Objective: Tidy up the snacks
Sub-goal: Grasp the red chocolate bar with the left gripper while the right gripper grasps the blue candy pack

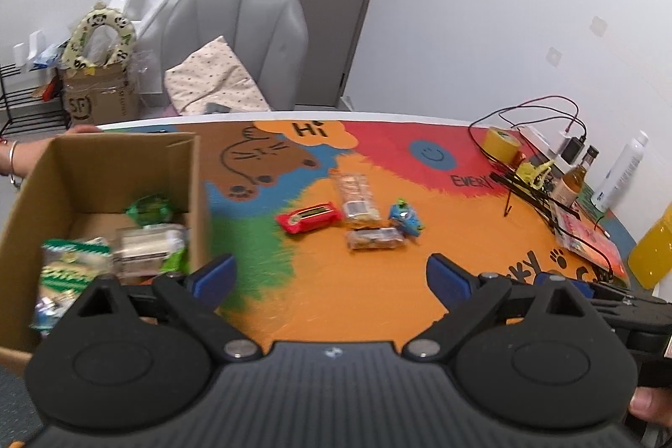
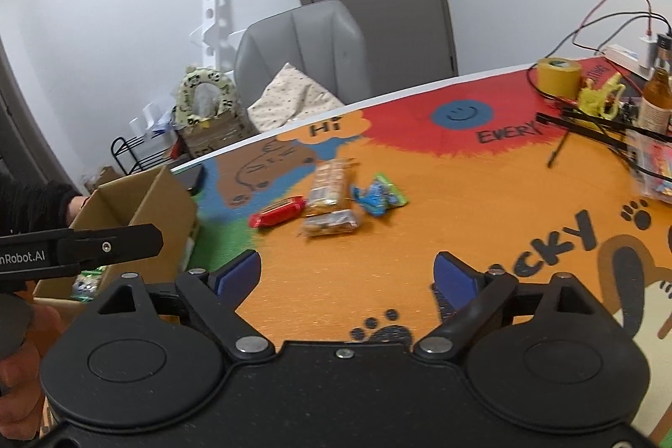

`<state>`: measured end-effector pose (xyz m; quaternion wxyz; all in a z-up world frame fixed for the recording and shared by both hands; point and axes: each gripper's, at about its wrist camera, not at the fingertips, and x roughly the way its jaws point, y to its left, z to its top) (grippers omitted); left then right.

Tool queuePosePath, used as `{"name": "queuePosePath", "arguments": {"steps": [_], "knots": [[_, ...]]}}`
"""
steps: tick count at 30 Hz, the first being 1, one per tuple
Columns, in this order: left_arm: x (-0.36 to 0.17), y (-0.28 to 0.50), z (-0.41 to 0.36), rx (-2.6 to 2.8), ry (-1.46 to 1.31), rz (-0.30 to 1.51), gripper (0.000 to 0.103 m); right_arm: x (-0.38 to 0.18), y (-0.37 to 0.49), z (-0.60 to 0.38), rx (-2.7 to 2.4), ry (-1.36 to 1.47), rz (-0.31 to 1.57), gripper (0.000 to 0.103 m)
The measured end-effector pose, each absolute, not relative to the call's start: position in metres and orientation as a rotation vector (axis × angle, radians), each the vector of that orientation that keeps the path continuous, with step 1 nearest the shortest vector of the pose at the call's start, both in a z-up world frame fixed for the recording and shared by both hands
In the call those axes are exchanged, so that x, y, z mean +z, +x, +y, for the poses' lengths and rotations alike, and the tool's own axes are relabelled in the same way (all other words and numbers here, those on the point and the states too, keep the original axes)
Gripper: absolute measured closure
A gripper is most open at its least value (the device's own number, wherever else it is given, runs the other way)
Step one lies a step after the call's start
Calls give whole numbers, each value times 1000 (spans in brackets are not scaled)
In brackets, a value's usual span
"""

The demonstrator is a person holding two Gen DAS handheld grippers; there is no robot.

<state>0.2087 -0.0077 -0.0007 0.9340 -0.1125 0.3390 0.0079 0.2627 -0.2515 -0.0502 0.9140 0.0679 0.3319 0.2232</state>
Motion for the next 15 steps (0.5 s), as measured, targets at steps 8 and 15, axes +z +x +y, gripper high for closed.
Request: {"name": "queuePosePath", "arguments": {"steps": [8, 15], "knots": [[-11, 239, -25, 4, -210, 690, 8, -61, 280, -267, 421, 170, 686, 20], [-26, 272, -26, 37, -212, 699, 14, -73, 303, -269, 415, 215, 703, 31]]}}
